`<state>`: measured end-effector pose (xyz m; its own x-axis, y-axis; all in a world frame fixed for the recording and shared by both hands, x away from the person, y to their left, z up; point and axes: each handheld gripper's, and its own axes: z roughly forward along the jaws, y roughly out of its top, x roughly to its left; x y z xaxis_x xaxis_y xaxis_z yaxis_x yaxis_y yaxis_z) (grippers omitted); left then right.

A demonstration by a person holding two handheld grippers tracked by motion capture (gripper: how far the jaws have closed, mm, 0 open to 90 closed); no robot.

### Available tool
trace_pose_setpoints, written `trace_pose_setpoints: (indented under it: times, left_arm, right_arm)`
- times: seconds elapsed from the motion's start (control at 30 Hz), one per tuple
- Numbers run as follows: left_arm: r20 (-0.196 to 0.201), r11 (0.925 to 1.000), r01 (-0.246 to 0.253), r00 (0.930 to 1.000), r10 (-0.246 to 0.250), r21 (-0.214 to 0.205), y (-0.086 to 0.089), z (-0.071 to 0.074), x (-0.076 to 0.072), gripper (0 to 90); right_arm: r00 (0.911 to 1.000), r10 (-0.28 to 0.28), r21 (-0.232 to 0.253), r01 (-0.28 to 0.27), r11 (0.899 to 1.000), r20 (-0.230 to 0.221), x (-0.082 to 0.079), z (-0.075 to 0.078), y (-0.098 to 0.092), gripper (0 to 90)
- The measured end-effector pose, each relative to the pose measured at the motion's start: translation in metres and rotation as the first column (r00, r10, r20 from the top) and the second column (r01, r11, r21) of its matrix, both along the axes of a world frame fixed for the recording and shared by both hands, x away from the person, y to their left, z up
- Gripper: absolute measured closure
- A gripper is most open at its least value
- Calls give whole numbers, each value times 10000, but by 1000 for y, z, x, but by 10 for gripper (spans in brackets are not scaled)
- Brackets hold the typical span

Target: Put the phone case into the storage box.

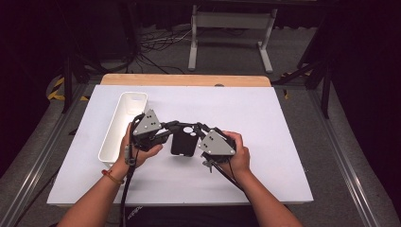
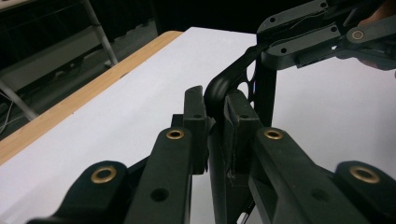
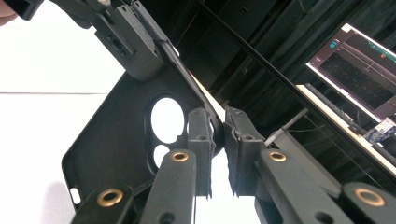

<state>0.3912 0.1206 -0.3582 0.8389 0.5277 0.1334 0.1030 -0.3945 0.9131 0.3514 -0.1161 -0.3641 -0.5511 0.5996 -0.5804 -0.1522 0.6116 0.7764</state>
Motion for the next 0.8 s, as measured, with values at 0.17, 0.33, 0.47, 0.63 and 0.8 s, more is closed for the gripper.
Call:
trace_pose_setpoints:
  times: [0.17, 0.33, 0.47, 0.63, 0.8]
  left_arm:
    - [90, 10000, 54, 9999, -54, -74, 3, 2, -1, 821]
    - [244, 9999, 4, 9997, -1, -112, 5, 4, -2, 823]
    - [349, 9998, 25, 9994, -19, -185, 5, 4, -4, 824]
    - [396, 9999, 14, 9992, -8, -170, 5, 5, -4, 824]
    - [425, 9997, -96, 9990, 107, -244, 6, 5, -3, 824]
  right_arm:
    - [9999, 52, 127, -51, 9999, -113, 0, 2, 1, 815]
    - [9998, 136, 321, -130, 9994, -172, 1, 2, 1, 806]
    - [9992, 218, 622, -197, 9979, -330, 1, 4, -1, 797]
    - [9985, 300, 788, -263, 9965, -464, 2, 4, -2, 790]
    - [9978, 285, 1040, -221, 9943, -605, 3, 5, -4, 726]
